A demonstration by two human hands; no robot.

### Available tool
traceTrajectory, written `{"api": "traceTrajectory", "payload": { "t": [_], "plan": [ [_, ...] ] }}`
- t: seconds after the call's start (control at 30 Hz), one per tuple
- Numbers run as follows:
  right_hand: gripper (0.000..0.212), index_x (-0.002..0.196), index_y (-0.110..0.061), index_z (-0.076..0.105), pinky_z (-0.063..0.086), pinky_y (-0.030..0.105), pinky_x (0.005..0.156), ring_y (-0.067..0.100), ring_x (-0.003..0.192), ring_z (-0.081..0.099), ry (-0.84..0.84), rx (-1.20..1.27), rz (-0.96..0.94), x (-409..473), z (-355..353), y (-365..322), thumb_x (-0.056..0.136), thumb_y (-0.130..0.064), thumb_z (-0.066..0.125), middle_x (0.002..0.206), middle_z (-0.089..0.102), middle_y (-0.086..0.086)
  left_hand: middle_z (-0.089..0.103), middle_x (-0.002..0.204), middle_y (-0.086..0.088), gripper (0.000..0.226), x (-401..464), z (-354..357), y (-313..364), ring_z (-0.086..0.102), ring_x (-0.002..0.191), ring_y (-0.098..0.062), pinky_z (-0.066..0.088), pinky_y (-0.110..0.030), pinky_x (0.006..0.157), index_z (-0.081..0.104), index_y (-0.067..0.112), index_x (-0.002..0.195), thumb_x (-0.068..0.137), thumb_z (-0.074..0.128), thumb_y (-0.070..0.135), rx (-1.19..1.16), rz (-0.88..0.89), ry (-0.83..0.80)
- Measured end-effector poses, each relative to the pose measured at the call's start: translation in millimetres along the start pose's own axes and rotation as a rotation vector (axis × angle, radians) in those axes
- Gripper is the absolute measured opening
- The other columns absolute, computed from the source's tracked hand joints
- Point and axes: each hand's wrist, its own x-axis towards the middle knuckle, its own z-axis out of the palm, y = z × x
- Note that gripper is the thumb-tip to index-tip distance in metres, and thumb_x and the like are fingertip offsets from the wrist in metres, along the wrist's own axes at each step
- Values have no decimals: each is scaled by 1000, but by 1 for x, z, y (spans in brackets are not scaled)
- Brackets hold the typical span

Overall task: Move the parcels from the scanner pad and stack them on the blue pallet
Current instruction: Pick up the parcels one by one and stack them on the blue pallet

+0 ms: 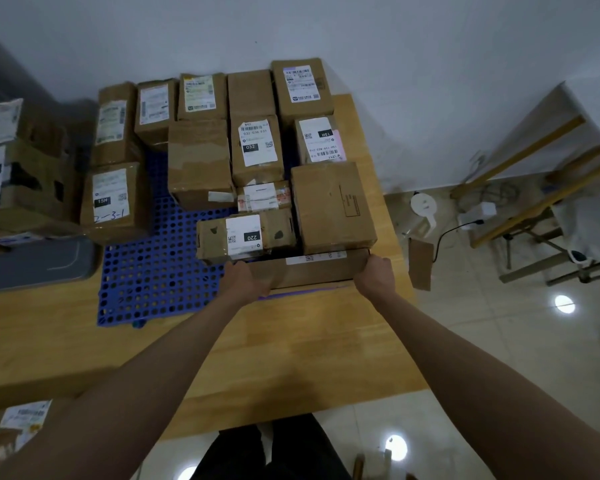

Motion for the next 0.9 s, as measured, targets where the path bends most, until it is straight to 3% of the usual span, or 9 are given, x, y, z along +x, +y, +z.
{"api": "traceTrajectory", "payload": {
  "t": [0.23,0.43,0.7,0.9],
  "plan": [
    [31,123,-1,52,45,43,98,37,114,49,90,2,-43,0,5,5,93,-5,52,127,46,18,25,150,-17,65,2,3,-9,39,129,-31,44,-41,98,46,0,129,77,77,24,-1,21,4],
    [27,119,-3,52,47,42,91,36,110,51,140,21,-66,-3,11,7,92,-3,52,124,46,17,30,147,-18,64,5,4,-10,41,125,-29,43,-35,89,47,-1,127,78,78,28,15,36,1],
    [35,128,-4,49,46,41,91,35,112,51,129,34,-90,-7,8,9,94,-9,56,125,47,16,28,147,-16,63,3,2,-9,44,123,-27,41,-31,79,48,2,124,75,79,26,16,21,-11],
    [40,129,-3,49,45,41,94,34,114,52,71,35,-69,-9,2,12,94,-17,62,125,49,16,36,143,-19,48,2,-1,-11,35,135,-30,44,-36,92,53,0,111,78,78,25,43,38,-32]
  ]
}}
